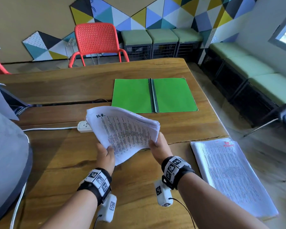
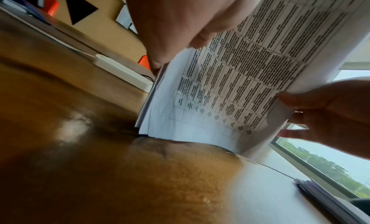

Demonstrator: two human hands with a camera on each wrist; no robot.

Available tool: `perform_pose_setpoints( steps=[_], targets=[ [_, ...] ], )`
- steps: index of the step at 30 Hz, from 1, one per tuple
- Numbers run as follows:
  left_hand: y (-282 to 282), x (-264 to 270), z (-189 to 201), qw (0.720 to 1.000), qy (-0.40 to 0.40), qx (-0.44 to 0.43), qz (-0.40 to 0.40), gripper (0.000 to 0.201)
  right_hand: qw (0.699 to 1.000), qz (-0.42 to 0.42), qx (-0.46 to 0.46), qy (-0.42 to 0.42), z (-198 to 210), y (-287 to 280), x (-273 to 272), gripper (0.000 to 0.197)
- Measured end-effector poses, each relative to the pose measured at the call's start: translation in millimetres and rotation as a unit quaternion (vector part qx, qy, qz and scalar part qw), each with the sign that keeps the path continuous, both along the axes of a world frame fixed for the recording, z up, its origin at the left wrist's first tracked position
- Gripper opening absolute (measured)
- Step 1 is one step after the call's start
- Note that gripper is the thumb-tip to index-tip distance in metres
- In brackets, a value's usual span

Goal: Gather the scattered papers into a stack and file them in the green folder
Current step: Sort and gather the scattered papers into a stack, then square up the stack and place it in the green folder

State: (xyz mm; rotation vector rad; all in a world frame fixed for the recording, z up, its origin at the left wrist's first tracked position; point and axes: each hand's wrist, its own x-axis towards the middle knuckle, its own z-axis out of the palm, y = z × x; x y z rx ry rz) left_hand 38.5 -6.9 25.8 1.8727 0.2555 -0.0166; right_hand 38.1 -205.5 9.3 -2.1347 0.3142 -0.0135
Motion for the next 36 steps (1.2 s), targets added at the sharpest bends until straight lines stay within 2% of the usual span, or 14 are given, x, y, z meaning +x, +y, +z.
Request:
perform_pose_setpoints(
  steps=[3, 8, 13, 16, 19, 22, 26, 28, 31, 34, 36],
  targets=[
    [-8, 6, 5, 0.999, 0.019, 0.039, -0.013, 0.013, 0.999, -0.046, 0.018, -0.006, 25, -9, -11, 0.01],
    [-50, 5, 10, 0.987, 0.049, 0.088, -0.123, 0.035, 0.986, -0.167, -0.009, -0.023, 28, -72, -28, 0.02],
    [-133, -22, 18, 0.952, 0.091, 0.125, -0.266, 0.052, 0.965, -0.247, -0.074, 0.05, 15, -159, -71, 0.027],
    [-191, -43, 8, 0.934, 0.131, 0.134, -0.306, 0.055, 0.952, -0.284, -0.071, 0.089, 10, -210, -108, 0.032],
    [-245, -67, -10, 0.918, 0.166, 0.152, -0.325, 0.047, 0.945, -0.295, -0.075, 0.123, 5, -261, -143, 0.035],
    [-285, -89, -27, 0.903, 0.194, 0.189, -0.334, 0.044, 0.941, -0.266, -0.118, 0.171, -5, -302, -164, 0.029],
    [-311, -100, -44, 0.879, 0.263, 0.26, -0.3, 0.056, 0.917, -0.241, -0.188, 0.257, -30, -329, -171, 0.036],
    [-315, -97, -47, 0.868, 0.297, 0.275, -0.287, 0.053, 0.907, -0.24, -0.18, 0.294, -39, -331, -169, 0.035],
    [-319, -94, -46, 0.873, 0.325, 0.238, -0.277, 0.034, 0.898, -0.232, -0.176, 0.329, -47, -327, -162, 0.041],
    [-321, -94, -50, 0.873, 0.352, 0.194, -0.277, 0.037, 0.883, -0.246, -0.19, 0.353, -49, -325, -154, 0.041],
    [-318, -96, -50, 0.867, 0.349, 0.198, -0.295, 0.041, 0.875, -0.246, -0.198, 0.367, -48, -322, -152, 0.039]
  ],
)
